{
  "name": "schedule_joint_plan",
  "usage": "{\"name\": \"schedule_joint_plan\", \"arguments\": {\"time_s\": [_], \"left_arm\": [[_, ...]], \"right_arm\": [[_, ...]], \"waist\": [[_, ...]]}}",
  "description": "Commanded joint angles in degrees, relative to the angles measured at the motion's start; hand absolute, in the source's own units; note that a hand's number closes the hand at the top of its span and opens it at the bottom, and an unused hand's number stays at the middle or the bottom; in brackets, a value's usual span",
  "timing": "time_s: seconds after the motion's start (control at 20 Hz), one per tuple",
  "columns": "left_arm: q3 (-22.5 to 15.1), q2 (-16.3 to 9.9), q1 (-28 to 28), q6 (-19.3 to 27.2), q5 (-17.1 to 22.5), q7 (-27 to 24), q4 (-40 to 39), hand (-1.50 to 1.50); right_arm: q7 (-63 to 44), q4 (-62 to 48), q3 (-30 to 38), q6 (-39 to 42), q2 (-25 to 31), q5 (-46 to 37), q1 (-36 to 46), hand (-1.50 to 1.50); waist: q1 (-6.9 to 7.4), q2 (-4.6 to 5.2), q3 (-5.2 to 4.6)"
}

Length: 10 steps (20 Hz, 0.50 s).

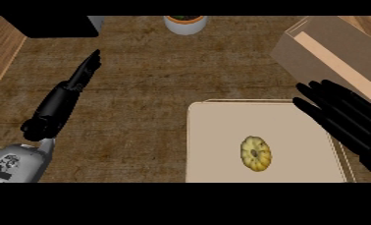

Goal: Pick the squash from the tray and place it in the cardboard box

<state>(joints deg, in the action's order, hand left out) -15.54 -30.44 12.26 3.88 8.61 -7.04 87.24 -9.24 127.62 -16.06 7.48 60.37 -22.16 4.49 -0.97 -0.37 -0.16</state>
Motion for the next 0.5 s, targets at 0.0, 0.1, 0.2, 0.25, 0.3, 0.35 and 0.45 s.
{"name": "schedule_joint_plan", "arguments": {"time_s": [0.0,0.1,0.2,0.25,0.3,0.35,0.45], "left_arm": [[0.3,-0.9,-1.1,-1.0,-0.5,-0.7,0.3,0.00],[-0.3,1.4,1.1,-1.6,-0.5,-1.7,-2.5,0.00],[-0.8,1.6,1.7,-0.3,-1.1,1.7,0.6,0.00],[-0.5,2.5,1.9,-1.4,-0.9,-1.0,-2.2,0.00],[0.9,1.3,3.6,-2.3,0.2,1.2,-1.4,0.00],[-0.1,2.0,5.7,-2.0,-0.5,3.0,-1.5,0.00],[-0.8,3.7,4.6,0.3,-1.8,3.2,-1.2,0.00]], "right_arm": [[-10.1,7.0,-6.2,8.5,4.7,-5.9,0.5,-1.50],[-13.6,6.4,-9.6,12.9,4.6,-7.5,3.0,-1.50],[-19.8,10.7,-13.1,18.2,4.9,-7.4,3.6,-1.50],[-22.8,12.0,-16.8,18.6,1.5,-9.3,4.0,-1.50],[-24.8,9.6,-19.0,20.8,0.1,-9.4,6.6,-1.50],[-27.7,10.0,-19.9,22.9,0.1,-9.9,8.7,-1.50],[-33.6,10.7,-25.0,24.8,-3.0,-12.6,10.4,-1.50]], "waist": [[1.21,0.08,-0.12],[1.46,0.60,-0.13],[1.72,0.26,-0.13],[1.49,0.46,-0.08],[2.26,0.56,-0.09],[2.14,0.54,-0.14],[2.17,0.31,-0.17]]}}
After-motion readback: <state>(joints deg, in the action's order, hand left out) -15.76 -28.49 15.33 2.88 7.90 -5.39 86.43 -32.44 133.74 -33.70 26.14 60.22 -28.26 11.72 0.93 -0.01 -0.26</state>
